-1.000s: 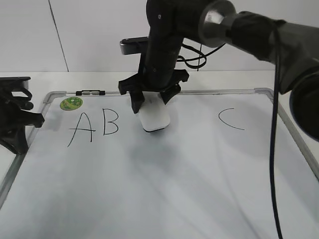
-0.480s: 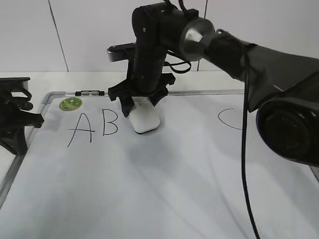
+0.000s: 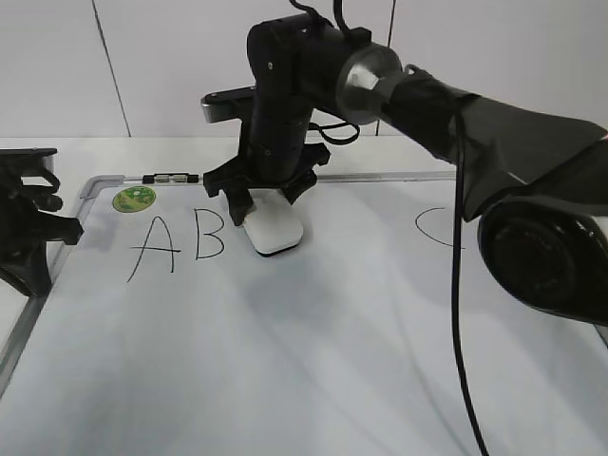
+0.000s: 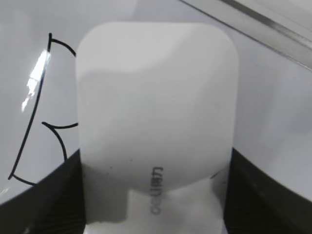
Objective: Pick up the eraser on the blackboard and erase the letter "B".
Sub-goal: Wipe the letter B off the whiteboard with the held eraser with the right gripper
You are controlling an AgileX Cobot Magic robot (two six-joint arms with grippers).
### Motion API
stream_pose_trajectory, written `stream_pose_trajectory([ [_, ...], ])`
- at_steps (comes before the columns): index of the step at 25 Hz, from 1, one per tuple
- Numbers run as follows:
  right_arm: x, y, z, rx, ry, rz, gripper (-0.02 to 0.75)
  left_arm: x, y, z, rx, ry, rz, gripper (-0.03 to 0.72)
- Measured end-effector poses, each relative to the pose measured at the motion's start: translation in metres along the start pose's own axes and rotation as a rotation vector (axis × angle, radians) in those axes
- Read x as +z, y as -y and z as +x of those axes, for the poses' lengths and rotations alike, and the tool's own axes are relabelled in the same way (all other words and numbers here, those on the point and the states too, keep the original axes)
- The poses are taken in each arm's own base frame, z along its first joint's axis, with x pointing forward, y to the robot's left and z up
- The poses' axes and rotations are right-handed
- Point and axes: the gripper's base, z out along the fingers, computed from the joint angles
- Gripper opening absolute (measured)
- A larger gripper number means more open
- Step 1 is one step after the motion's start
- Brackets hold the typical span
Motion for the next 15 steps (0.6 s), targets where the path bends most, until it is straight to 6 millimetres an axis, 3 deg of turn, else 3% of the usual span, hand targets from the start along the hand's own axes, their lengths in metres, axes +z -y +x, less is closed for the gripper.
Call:
stream_pose_trajectory([
  [5,0.0009,-0.0012,0.0003,-0.004,-0.002,-0.001,0.545,0.0,0.0,0.0001,0.0,-0.001,0.0,0.019],
  [11,0.009,-0.0045,0.0024,-0.003,-0.018,-0.014,0.629,0.0,0.0,0.0003,0.0,-0.004,0.0,0.02],
  [15,0.0093,-0.0041,0.0025,-0.005,-0.018,-0.01,0.638,0.0,0.0,0.0003,0.0,-0.004,0.0,0.02],
])
